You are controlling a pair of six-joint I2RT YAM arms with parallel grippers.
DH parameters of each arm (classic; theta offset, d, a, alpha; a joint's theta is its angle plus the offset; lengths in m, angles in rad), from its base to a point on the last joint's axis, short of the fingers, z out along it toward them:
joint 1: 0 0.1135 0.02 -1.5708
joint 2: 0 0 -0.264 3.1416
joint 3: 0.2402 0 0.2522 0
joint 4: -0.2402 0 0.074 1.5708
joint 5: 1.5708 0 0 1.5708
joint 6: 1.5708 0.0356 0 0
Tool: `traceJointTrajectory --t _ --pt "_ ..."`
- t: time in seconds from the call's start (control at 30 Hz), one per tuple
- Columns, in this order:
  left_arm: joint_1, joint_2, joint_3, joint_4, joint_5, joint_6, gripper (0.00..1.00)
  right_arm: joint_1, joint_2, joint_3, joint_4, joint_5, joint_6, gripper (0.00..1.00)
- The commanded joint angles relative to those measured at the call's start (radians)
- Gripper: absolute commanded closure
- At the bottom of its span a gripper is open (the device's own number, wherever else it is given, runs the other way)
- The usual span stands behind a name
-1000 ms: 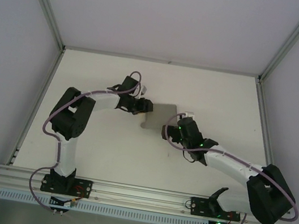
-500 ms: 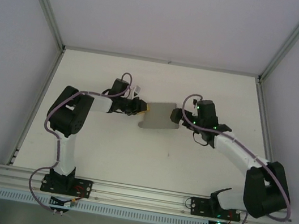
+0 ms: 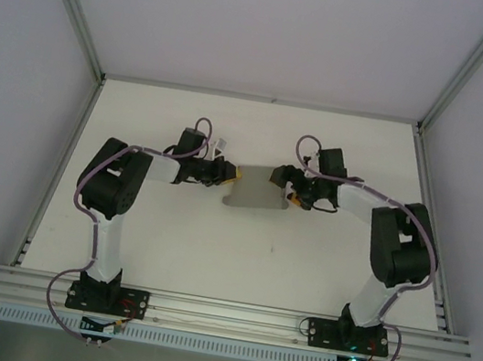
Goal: Assemble paper box
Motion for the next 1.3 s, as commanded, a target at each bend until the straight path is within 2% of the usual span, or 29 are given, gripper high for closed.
traceJointTrajectory --t 0.0,0.1,0.17,0.23,0.4,0.47,0.5,0.57,0.6,0.7,0.77,0.93,1.0,1.1,1.27 --pt "0.011 0.039 -0.036 -0.05 -0.01 0.012 0.86 0.001 0.053 0.033 0.08 -0.151 0.043 0.1" --pt "0.011 0.03 -0.039 -0.056 -0.012 0.021 0.86 0.001 0.085 0.037 0.145 -0.223 0.064 0.23" --pt "0.011 0.024 -0.04 -0.057 -0.012 0.027 0.86 0.001 0.077 0.027 0.172 -0.219 0.066 0.31" --pt "0.012 0.016 -0.033 -0.059 -0.01 0.033 0.83 0.001 0.06 0.021 0.166 -0.207 0.049 0.4" --pt "0.011 -0.035 -0.012 -0.043 0.007 0.048 0.71 0.001 0.031 0.022 0.119 -0.184 0.03 0.52" --pt "0.012 -0.079 0.001 -0.037 0.004 0.056 0.61 0.001 0.012 0.016 0.116 -0.165 0.034 0.55" --pt "0.012 -0.106 0.008 -0.039 -0.007 0.063 0.52 0.001 0.002 0.014 0.115 -0.159 0.035 0.55" --pt "0.01 -0.174 0.017 -0.057 -0.042 0.098 0.22 0.001 -0.028 0.01 0.105 -0.142 0.043 0.55" --pt "0.006 -0.212 0.018 -0.07 -0.065 0.121 0.01 0.001 -0.044 0.01 0.095 -0.134 0.047 0.55" --pt "-0.015 -0.342 0.016 -0.129 -0.159 0.23 0.0 0.0 -0.111 0.011 0.04 -0.091 0.072 0.54" --pt "-0.057 -0.442 0.004 -0.18 -0.275 0.357 0.0 -0.004 -0.163 0.022 -0.028 -0.042 0.095 0.54" --pt "-0.248 -0.64 -0.07 -0.191 -0.611 0.732 0.0 -0.037 -0.284 0.054 -0.201 0.006 0.177 0.51" --pt "-0.302 -0.689 -0.095 -0.181 -0.645 0.854 0.0 -0.06 -0.319 0.061 -0.25 -0.01 0.226 0.5" --pt "-0.36 -0.748 -0.105 -0.215 -0.626 1.005 0.0 -0.113 -0.348 0.078 -0.334 -0.06 0.301 0.49" --pt "-0.473 -0.784 -0.095 -0.299 -0.685 1.2 0.0 -0.208 -0.358 0.073 -0.362 -0.25 0.436 0.51"
